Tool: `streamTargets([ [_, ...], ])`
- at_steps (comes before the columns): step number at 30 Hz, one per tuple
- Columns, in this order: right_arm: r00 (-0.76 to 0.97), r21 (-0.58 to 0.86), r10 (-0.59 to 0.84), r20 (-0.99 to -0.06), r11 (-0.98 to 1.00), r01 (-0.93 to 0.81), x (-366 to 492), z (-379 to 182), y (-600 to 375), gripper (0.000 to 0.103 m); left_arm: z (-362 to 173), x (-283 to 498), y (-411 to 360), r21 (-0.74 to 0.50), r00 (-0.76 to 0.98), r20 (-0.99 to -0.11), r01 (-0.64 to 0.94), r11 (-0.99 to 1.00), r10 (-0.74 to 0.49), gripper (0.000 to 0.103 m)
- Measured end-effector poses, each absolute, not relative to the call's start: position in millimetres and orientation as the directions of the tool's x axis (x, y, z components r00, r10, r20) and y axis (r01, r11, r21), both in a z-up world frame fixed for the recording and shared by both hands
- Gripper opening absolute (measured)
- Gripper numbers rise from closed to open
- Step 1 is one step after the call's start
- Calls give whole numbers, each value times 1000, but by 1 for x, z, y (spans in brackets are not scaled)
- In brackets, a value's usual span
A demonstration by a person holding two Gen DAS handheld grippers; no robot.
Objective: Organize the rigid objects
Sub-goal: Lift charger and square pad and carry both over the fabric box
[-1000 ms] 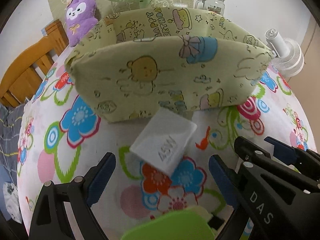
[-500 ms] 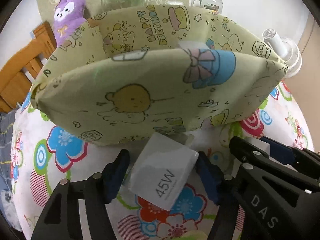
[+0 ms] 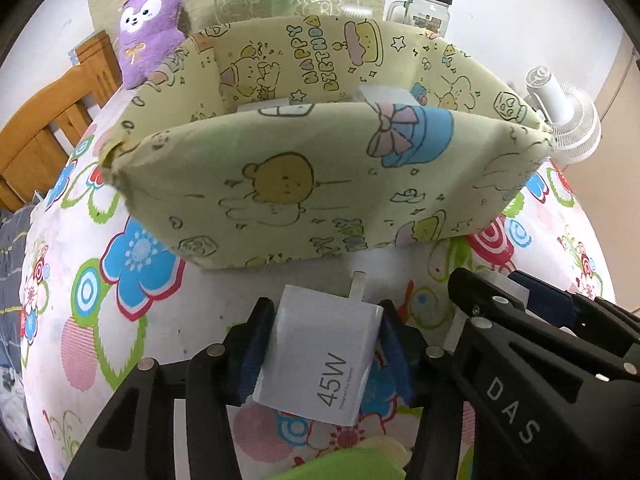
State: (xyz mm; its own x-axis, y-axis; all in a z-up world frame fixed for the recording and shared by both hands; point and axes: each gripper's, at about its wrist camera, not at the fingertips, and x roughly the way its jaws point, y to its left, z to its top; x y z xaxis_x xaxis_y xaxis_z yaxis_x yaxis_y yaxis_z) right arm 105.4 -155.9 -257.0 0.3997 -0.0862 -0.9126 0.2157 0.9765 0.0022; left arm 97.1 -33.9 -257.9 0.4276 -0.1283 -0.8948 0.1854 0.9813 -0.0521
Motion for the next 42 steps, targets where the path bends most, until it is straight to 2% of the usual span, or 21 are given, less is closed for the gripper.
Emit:
streamTargets([
  [16, 457, 14, -77, -886, 981, 194, 72, -229, -146, 45, -232, 61, -35, -86, 461, -875, 149, 985, -146, 53],
  [42, 574, 36, -74, -816, 983, 178, 48, -155, -144, 45, -166, 48, -29, -108, 543, -825, 122, 987, -157, 52],
])
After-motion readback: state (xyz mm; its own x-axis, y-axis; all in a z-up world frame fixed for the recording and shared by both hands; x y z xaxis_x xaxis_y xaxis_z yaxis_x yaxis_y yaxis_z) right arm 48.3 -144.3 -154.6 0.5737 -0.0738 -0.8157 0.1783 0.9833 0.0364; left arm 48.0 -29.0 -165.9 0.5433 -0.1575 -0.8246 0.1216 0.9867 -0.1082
